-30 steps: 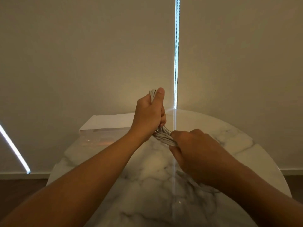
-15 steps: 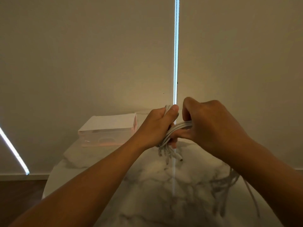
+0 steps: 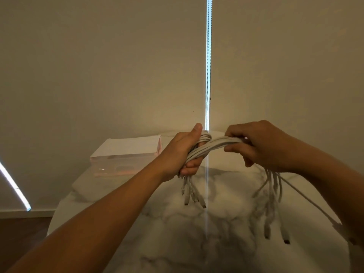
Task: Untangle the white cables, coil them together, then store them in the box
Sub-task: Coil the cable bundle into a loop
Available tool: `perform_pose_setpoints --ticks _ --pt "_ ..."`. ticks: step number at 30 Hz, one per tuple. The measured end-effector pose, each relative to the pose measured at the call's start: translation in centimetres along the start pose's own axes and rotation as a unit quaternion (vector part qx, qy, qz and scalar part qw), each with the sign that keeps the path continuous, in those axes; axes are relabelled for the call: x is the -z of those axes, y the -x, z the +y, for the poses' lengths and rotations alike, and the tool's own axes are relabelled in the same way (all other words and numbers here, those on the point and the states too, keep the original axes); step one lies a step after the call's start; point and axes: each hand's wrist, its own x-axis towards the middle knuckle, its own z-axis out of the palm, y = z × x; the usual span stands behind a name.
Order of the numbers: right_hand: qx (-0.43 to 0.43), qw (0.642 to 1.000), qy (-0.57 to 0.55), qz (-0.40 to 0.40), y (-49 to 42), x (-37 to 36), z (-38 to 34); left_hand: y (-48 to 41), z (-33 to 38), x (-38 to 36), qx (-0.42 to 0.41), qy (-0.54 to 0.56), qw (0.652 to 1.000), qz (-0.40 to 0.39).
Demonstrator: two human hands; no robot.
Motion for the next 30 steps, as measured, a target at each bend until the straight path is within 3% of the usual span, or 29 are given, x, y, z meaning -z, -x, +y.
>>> perform_pose_setpoints --ticks 3,10,15,19,26,30 --pt "0.046 0.997 -0.003 0.068 -0.3 -1.0 0.1 0.0 0.1 0.6 0.024 0.031 0.999 -0.035" --pt "0.077 0.985 0.09 0.127 -1.1 -1.5 1.8 0.1 -0.2 1.7 0.09 0.087 0.986 -0.111" --pt "0.117 0.981 -0.101 0.121 -0.9 -2.4 0.9 -0.1 0.1 1.9 0.144 0.226 0.94 -0.213" --pt "0.095 0.963 -0.233 0.096 -0.5 -3.4 0.0 -0.1 -0.1 2.0 0.161 0.29 0.906 -0.262" --pt "0.089 0.967 -0.19 0.145 -0.5 -6.3 -0.8 0.2 -1.1 1.9 0.146 0.34 0.888 -0.273" --pt "0.088 0.968 -0.17 0.165 -0.7 -7.0 -0.4 0.5 -1.5 1.9 0.14 0.316 0.902 -0.259"
